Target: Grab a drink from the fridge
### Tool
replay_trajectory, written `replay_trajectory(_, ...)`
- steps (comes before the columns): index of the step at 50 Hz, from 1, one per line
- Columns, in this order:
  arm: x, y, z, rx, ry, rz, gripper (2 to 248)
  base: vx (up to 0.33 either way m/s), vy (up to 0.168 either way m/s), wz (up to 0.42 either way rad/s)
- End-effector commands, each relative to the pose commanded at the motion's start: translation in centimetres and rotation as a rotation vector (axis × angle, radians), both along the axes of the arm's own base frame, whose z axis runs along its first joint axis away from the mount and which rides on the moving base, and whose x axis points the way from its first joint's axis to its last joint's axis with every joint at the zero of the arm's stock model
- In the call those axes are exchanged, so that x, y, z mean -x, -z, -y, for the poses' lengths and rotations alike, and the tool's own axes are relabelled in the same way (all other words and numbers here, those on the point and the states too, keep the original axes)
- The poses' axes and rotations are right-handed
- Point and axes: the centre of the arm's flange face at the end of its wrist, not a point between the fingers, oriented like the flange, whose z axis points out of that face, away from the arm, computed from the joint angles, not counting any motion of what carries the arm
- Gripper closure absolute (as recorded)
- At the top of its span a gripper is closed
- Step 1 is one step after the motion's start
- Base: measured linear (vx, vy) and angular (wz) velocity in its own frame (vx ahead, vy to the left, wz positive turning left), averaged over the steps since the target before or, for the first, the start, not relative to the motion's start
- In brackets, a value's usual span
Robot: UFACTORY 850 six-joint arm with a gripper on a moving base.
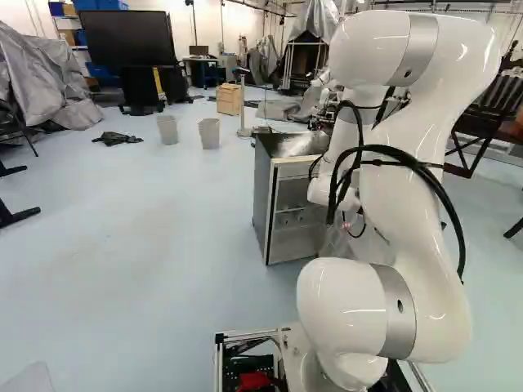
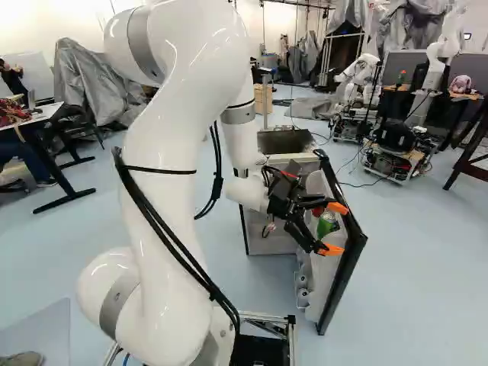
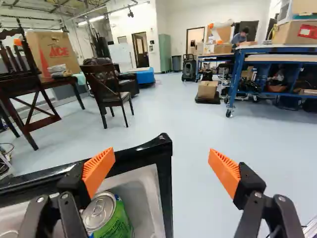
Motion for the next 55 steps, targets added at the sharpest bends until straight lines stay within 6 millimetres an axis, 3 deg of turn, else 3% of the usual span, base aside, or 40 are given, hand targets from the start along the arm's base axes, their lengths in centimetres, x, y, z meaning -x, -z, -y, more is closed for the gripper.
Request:
replay_trajectory(47,-2.9,-0.3,12.0,0.06,0.223,0.128,3,0.0,0.0,0.0)
replay_trajectory(55,-3.0,-0.3,12.9,0.065,0.236,0.137,3,0.0,0.0,0.0)
